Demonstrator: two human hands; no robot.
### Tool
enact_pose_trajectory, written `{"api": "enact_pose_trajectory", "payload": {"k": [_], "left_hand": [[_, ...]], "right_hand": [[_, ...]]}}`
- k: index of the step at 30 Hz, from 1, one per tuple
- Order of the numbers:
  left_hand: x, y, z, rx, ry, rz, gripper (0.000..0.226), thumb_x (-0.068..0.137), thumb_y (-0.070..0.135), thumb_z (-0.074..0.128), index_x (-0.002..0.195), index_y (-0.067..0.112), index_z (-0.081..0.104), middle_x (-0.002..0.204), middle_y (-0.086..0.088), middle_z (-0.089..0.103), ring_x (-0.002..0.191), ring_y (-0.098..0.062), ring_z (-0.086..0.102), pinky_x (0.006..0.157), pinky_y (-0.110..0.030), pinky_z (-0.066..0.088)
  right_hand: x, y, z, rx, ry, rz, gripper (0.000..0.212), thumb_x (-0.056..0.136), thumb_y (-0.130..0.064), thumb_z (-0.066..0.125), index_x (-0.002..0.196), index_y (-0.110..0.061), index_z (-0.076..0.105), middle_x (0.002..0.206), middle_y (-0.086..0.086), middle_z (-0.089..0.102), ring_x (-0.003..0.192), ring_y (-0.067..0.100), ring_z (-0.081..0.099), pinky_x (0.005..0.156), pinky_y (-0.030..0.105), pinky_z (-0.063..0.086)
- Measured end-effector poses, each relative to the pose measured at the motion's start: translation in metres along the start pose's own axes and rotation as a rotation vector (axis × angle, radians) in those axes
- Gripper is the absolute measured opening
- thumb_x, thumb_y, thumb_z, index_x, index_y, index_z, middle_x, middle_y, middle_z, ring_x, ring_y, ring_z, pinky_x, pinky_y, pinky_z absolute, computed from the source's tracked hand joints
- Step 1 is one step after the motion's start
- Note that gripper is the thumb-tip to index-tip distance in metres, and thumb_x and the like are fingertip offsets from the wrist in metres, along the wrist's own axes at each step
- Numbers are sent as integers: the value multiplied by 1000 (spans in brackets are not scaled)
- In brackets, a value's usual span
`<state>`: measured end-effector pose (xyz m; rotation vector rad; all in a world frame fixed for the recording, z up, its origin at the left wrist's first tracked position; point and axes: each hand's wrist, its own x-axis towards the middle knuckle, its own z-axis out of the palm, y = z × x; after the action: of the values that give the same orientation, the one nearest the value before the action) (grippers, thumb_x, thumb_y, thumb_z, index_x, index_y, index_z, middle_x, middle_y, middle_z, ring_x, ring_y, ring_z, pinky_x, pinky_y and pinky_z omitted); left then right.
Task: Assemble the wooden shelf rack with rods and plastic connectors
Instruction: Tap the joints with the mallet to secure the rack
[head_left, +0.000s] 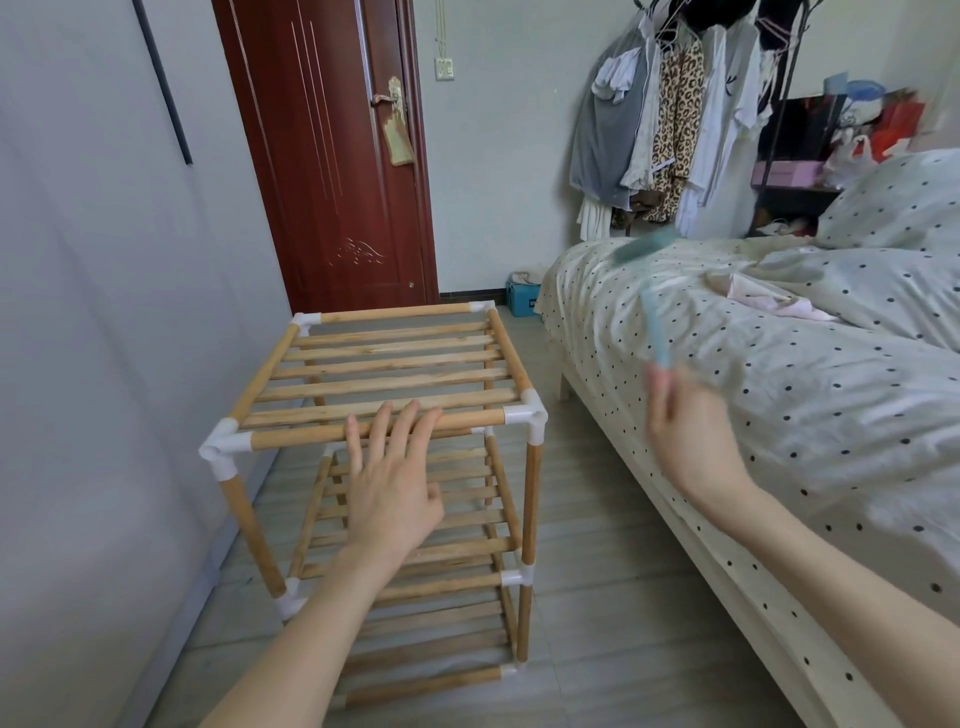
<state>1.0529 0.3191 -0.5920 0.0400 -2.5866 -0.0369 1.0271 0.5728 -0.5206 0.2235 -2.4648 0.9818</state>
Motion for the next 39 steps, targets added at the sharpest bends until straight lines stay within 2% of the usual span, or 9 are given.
{"api": "enact_pose_trajectory", "payload": {"k": [3,6,10,16,24,28,32,36,39], "left_hand": [[-2,-1,1,-24,9,2,80,81,19,57,148,27,15,155,3,18,145,-21,2,114,-50,-14],[0,0,-1,-26,17,3,79,81,19,55,148,27,15,153,4,20,145,-21,1,114,-49,-16],[-2,-1,-1,-90,17,8,75,81,16,54,146,26,20,149,3,23,144,-20,3,111,-47,-21],[7,-17,0,-473,78,13,50,94,11,46,142,17,35,145,-1,33,142,-14,13,108,-32,-28],[10,-81,-13,-893,103,-141,22,92,20,46,78,18,62,103,7,59,121,6,38,111,-22,-10],[24,-125,-24,-809,63,-341,20,92,-3,49,83,10,61,119,-17,56,110,3,46,95,-14,27],[46,-148,-41,-537,-62,-521,29,96,6,44,121,3,59,127,-19,56,117,-31,51,93,-28,36],[27,-106,-54,-372,-53,-311,25,98,18,38,99,15,63,96,-12,63,99,-34,60,80,-35,42],[-9,-61,-43,-147,-4,-25,41,100,37,26,123,22,56,121,-1,61,114,-22,56,96,-41,41]], "right_hand": [[-10,12,8,-46,-300,54,36,101,-39,27,88,-18,54,63,-3,43,67,25,47,64,31,38],[4,11,0,87,51,-16,40,99,-36,28,62,-24,36,53,-3,34,61,25,39,62,35,34],[-18,20,16,-90,-352,118,41,101,-39,26,67,-19,37,62,-2,43,67,26,46,64,32,38],[0,8,33,181,-143,62,44,101,-35,26,69,-10,42,63,7,53,64,27,49,63,34,39],[15,-31,72,322,-258,-121,39,102,-34,25,101,-17,61,88,-8,59,80,5,55,70,21,39],[10,-48,88,302,-390,-225,45,100,-36,25,111,-5,57,95,10,64,94,24,61,87,38,48],[-3,-62,107,250,-460,-304,42,102,-32,25,112,-10,59,102,3,63,125,24,46,112,33,21],[-3,-80,111,451,-437,-176,41,102,-32,26,100,-19,64,104,-1,63,100,10,56,93,19,41],[5,-88,102,611,-440,-58,42,102,-32,26,73,-20,54,101,5,68,93,13,59,78,13,41]]}}
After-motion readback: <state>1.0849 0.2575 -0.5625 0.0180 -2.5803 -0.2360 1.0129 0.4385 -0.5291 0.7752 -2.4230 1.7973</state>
